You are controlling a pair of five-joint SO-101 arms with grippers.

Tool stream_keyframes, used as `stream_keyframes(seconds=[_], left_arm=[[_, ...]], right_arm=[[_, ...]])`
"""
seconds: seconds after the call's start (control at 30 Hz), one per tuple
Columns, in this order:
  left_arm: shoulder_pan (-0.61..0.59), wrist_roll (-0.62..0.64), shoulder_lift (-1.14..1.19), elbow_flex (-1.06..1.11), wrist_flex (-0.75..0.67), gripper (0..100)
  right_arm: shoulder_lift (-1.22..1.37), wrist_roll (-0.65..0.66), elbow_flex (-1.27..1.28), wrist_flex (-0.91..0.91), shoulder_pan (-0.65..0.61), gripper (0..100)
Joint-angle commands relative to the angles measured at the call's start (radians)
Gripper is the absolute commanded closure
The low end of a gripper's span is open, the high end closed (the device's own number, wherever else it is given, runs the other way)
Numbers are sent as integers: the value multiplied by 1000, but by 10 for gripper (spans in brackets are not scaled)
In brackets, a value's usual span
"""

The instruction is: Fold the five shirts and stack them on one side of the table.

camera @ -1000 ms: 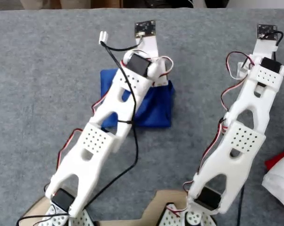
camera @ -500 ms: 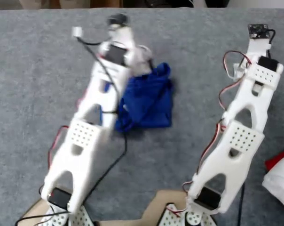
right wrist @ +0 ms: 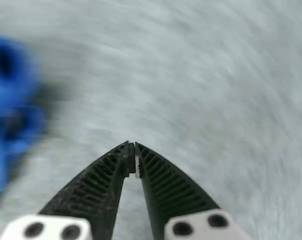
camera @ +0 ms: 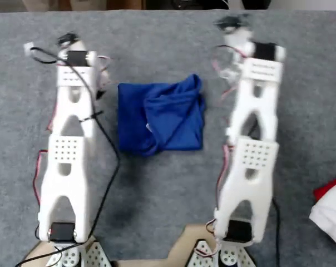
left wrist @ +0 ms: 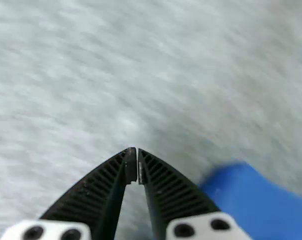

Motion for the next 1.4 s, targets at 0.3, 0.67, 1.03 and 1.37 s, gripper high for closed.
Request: stream_keyframes(seconds=[0.3,0.67,1.03,1.37], left_arm=[[-275,2,93,-112,-72,981],[-281,2,125,-123,-115,981],[-247,2,137,-167,-115,981],[-249,2,137,-167,-118,981]], right_arm=[[-7,71,-133,-32,-432,993],[183,71,-140,-44,-469,993],[176,71,-243,199,-387,993],[-15,75,116,201,-341,993]])
